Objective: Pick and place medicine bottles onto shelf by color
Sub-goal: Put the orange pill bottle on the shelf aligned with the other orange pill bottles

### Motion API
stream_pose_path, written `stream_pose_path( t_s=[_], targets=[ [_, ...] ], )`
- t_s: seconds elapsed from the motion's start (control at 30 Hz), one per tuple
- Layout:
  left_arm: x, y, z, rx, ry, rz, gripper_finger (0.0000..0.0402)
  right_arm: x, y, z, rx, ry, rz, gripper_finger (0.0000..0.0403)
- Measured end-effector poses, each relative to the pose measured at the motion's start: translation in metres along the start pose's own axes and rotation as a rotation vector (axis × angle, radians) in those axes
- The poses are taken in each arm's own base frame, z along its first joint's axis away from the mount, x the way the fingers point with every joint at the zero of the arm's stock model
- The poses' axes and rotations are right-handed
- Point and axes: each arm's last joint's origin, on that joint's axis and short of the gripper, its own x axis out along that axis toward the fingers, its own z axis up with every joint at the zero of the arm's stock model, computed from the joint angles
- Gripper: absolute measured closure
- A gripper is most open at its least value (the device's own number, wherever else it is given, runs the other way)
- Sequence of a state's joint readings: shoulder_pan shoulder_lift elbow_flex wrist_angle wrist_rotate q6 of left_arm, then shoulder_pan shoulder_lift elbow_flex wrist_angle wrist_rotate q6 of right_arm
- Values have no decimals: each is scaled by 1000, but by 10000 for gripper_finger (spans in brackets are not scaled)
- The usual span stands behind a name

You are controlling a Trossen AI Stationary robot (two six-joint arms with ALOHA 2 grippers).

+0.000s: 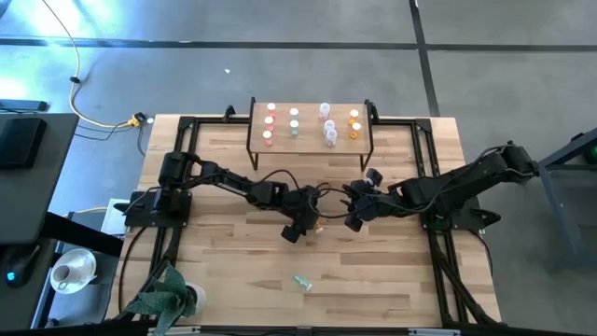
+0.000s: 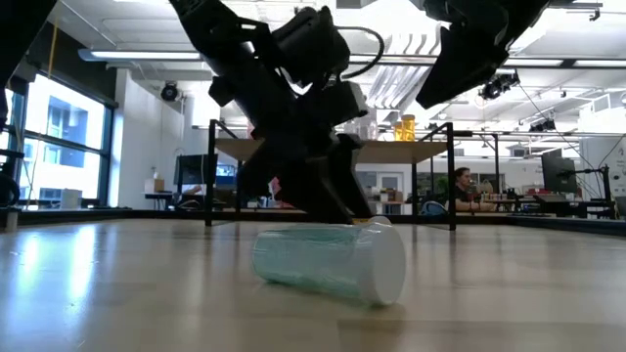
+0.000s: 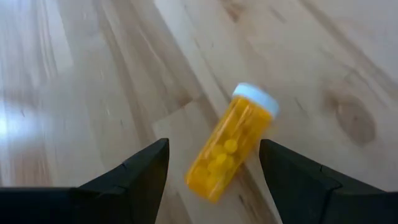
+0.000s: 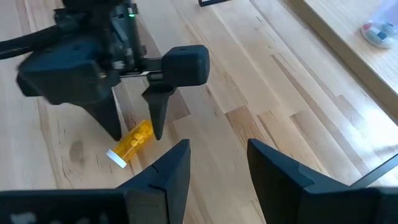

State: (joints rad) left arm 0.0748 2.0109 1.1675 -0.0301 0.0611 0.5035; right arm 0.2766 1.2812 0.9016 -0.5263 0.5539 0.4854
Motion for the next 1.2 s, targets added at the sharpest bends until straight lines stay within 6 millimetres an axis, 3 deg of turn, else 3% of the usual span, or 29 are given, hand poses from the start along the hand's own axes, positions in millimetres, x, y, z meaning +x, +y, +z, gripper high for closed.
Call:
stream_pose_path(
  t_s=[0.63, 1.2],
  targets=[
    [1, 1, -5, -17, 21, -33, 165, 0, 0, 1, 5, -7, 4, 252],
    [6, -2, -8, -37, 28, -51, 280, 0, 1, 1, -16, -9, 12, 252]
  ],
)
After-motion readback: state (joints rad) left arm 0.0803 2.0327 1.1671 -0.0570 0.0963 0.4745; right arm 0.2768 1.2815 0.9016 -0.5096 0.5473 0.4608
